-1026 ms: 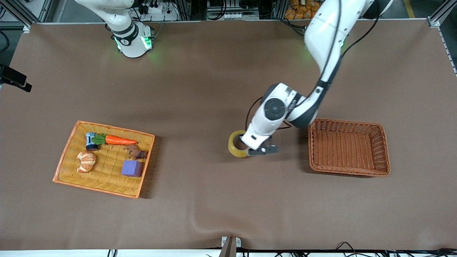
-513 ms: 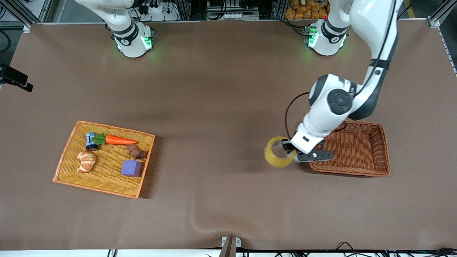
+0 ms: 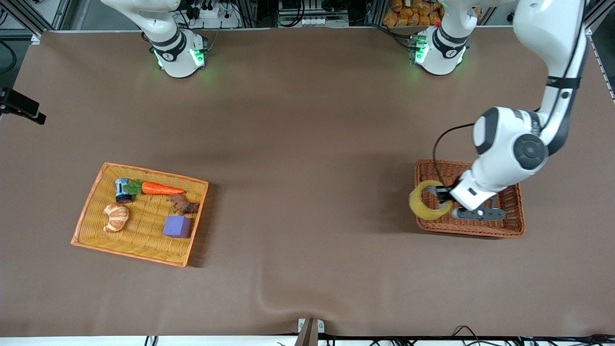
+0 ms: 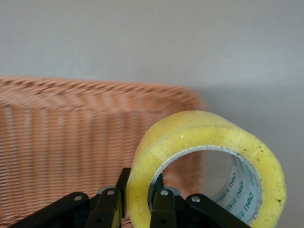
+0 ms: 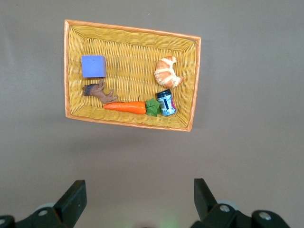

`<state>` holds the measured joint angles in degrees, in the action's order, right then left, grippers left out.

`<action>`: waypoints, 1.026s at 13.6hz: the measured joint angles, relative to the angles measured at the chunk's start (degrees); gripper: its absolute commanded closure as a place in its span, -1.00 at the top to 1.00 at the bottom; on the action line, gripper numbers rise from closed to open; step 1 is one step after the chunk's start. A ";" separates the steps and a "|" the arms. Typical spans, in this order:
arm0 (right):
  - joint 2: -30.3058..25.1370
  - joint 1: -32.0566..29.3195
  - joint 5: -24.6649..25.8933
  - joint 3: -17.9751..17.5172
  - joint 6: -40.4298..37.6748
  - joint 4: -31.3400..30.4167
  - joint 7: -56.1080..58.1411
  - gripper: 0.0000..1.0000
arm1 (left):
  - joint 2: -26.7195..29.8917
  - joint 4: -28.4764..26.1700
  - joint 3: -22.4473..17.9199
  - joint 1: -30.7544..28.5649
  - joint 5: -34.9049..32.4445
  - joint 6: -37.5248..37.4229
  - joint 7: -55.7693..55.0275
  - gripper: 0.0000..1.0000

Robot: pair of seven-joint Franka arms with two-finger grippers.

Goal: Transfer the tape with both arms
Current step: 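Carry the tape roll with the left gripper into the brown basket, then open the left gripper to release the tape roll in the basket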

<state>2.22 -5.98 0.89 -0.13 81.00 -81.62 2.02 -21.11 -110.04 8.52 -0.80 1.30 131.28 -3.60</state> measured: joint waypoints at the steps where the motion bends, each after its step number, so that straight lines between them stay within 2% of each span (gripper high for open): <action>1: 0.00 0.00 0.00 0.00 0.04 -0.01 0.00 1.00 | 0.00 -0.34 0.00 -1.54 0.00 -0.95 1.72 -1.00; 7: 0.01 0.00 -0.06 -0.05 1.22 -0.10 0.00 1.00 | -0.34 -2.43 -0.05 -8.50 0.00 -3.18 11.61 -1.00; 8: 0.01 0.00 -0.06 -0.05 1.53 -0.16 0.00 1.00 | -0.86 -2.82 -0.16 -8.87 0.00 -3.18 11.91 -0.57; 9: 0.01 0.00 -0.07 -0.05 1.83 -0.33 0.00 1.00 | -1.68 -2.84 -0.31 -8.93 -0.02 -3.07 12.07 0.01; 10: 0.02 0.00 -0.07 -0.05 2.24 -0.62 0.00 1.00 | -2.65 -2.65 -0.41 -8.93 -0.21 -2.76 12.18 0.84; 11: 0.06 0.00 -0.08 -0.06 2.48 -0.80 0.00 1.00 | -3.54 -2.09 -0.45 -8.93 -0.36 -2.49 12.18 1.00; 14: 0.13 0.00 -0.09 -0.16 2.60 -0.92 0.00 1.00 | -5.16 0.77 -0.62 -9.19 -0.48 -2.42 12.01 1.00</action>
<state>2.35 -5.98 0.80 -0.29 83.60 -82.54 2.02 -26.27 -109.27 7.90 -9.98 0.82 128.86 8.41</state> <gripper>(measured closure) 0.000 0.414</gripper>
